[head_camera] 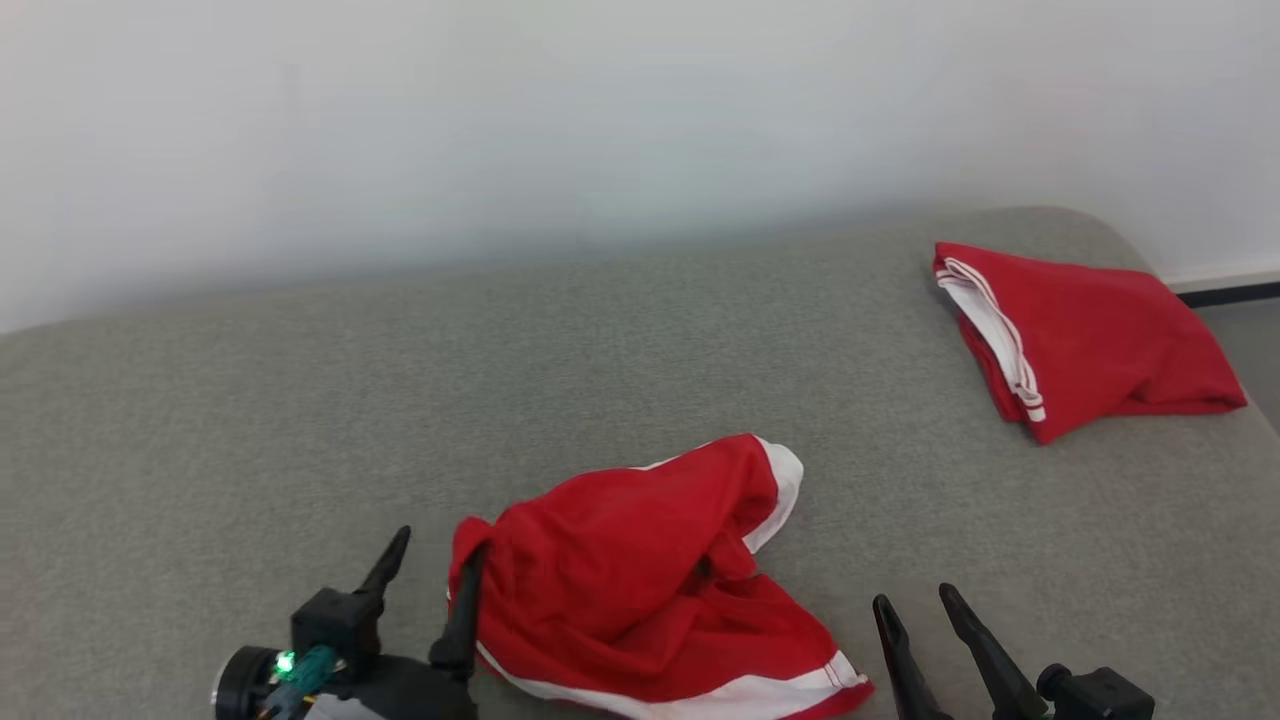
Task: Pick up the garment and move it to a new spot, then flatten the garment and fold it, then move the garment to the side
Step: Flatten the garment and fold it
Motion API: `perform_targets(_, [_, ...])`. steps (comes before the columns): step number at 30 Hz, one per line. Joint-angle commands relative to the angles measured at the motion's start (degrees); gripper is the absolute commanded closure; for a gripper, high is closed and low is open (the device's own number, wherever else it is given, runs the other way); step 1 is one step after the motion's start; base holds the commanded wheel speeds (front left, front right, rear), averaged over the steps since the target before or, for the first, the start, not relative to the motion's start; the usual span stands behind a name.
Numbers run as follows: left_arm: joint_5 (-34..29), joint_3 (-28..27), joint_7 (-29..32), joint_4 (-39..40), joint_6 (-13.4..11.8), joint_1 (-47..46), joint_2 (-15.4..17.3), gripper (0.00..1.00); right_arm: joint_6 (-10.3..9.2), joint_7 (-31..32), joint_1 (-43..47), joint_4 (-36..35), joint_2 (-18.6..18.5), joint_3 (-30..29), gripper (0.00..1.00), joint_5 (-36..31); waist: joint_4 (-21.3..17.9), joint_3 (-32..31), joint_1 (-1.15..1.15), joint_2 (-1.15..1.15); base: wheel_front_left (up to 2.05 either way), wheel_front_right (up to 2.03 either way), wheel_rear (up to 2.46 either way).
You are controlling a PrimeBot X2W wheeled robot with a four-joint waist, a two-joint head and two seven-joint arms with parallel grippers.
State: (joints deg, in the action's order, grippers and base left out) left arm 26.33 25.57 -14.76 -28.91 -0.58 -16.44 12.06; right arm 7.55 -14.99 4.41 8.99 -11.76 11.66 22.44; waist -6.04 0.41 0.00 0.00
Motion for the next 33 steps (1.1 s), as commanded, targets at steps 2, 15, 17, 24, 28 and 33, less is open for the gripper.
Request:
perform_targets(2, [-0.9, -0.9, -0.3, 4.0, -1.1, 2.2, 1.7, 0.0, -0.16, -0.3, 0.7, -0.1, 0.3, 0.1, 0.0, 0.2, 2.1, -0.9, 0.0, 0.0, 0.0, 0.0, 0.0])
perform_targets(15, [0.4, 0.4, 7.5, 14.5, -3.8, 11.3, 5.4, 0.0, -0.16, -0.3, 0.1, 0.3, 0.4, 0.3, 0.0, 0.5, 1.9, -0.6, 0.0, 0.0, 0.0, 0.0, 0.0])
perform_targets(17, [0.3, 0.8, 7.5, 14.4, -3.9, 11.8, 5.3, 0.0, -0.16, -0.3, 0.0, 0.3, 0.3, 0.2, 0.0, 0.6, 1.3, -0.4, 0.0, 0.0, 0.0, 0.0, 0.0])
perform_targets(24, [0.8, -1.3, 5.4, 17.0, -5.0, 13.3, 7.4, 0.0, -0.16, -0.3, 1.5, 0.2, 0.2, -1.2, 0.0, 0.7, 1.2, -0.5, 0.0, 0.0, 0.0, 0.0, 0.0])
perform_targets(28, [0.8, -3.9, 2.4, 19.8, -7.0, 14.3, 7.9, 0.0, -0.16, -0.3, 1.8, 0.9, 0.0, -1.0, 0.0, 0.9, 2.0, -0.8, 0.0, 0.0, 0.0, 0.0, 0.0])
perform_targets(33, [-0.6, -7.2, 0.0, 23.4, -10.3, 17.2, 7.4, 0.0, -0.16, 0.1, 1.6, 3.3, -0.7, 0.8, 0.0, 1.6, 3.4, -1.3, 0.0, 0.0, 0.0, 0.0, 0.0])
